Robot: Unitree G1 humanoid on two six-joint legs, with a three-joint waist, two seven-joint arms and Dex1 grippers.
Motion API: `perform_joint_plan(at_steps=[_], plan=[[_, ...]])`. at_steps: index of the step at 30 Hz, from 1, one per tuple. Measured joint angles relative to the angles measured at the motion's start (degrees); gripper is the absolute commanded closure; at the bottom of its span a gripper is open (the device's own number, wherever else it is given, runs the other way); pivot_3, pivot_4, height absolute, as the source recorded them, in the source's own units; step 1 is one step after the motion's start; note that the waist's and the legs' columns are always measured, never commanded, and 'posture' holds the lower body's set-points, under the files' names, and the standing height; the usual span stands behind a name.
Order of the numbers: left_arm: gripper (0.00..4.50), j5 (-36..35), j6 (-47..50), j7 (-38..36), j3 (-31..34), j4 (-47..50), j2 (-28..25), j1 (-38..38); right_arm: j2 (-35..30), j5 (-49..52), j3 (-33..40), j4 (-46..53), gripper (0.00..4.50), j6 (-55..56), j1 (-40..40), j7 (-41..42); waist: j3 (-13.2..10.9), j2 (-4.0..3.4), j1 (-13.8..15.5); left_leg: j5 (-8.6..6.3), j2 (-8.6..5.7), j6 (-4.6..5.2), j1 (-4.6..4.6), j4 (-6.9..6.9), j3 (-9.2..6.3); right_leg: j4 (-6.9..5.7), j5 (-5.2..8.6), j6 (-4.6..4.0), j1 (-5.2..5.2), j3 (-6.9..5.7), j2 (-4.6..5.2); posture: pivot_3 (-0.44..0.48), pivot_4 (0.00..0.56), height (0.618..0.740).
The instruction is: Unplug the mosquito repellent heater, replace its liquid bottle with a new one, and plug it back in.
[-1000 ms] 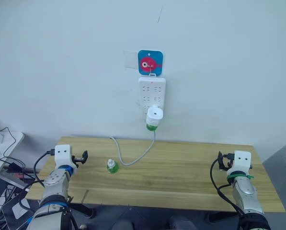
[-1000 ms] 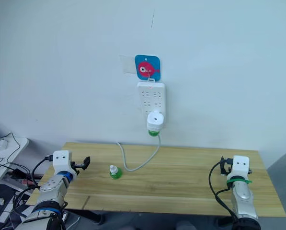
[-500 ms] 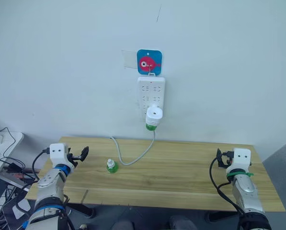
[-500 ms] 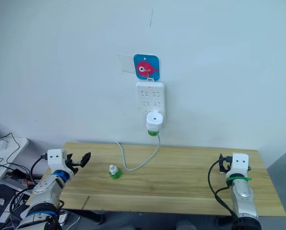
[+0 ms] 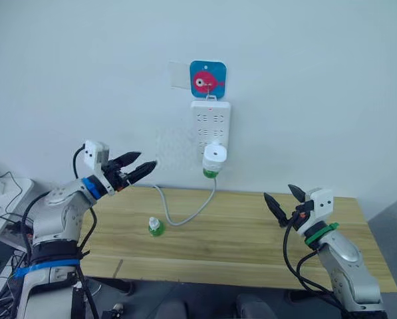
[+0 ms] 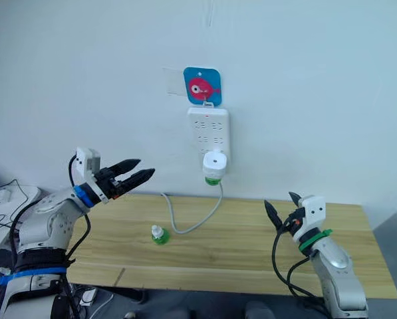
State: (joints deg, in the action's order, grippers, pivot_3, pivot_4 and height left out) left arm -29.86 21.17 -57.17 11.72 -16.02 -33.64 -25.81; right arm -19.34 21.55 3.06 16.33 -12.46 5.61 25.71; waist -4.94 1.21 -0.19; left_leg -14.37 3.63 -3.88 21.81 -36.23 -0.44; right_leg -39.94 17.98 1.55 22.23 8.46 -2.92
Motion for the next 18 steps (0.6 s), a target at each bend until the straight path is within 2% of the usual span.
perform_joint_plan(at_steps=[5, 12, 18], plan=[[1.51, 2.3, -1.4, -1.6, -4.9, -3.1, 2.8, -8.0, -0.5, 1.7, -3.1, 7.4, 0.0, -5.7, -3.3, 0.8, -0.7, 0.07, -0.1, -0.01, 0.0, 0.01, 0.16, -0.37, -0.26, -0.02, 0.0, 0.0, -0.02, -0.15, -0.07, 0.06, 0.127, 0.74], [1.51, 7.1, -8.3, -5.6, -7.5, -19.3, 5.8, -19.2, 1.7, 4.4, -6.5, 12.0, 0.0, -11.9, -5.9, -0.4, -1.2, 0.21, -0.1, -0.02, -0.01, 0.02, 0.64, -0.72, -0.6, 0.0, -0.01, 0.0, 0.08, -0.5, -0.08, 0.049, 0.127, 0.74], [1.51, 11.1, -15.2, -10.0, -8.7, -32.3, 8.1, -28.9, 2.6, 4.4, -6.6, 14.0, 0.0, -13.8, -7.9, -2.2, -1.3, 0.24, -0.2, -0.01, -0.02, 0.02, 0.92, -0.74, -1.06, 0.06, 0.02, -0.06, 0.11, -1.02, -0.07, 0.032, 0.129, 0.74]])
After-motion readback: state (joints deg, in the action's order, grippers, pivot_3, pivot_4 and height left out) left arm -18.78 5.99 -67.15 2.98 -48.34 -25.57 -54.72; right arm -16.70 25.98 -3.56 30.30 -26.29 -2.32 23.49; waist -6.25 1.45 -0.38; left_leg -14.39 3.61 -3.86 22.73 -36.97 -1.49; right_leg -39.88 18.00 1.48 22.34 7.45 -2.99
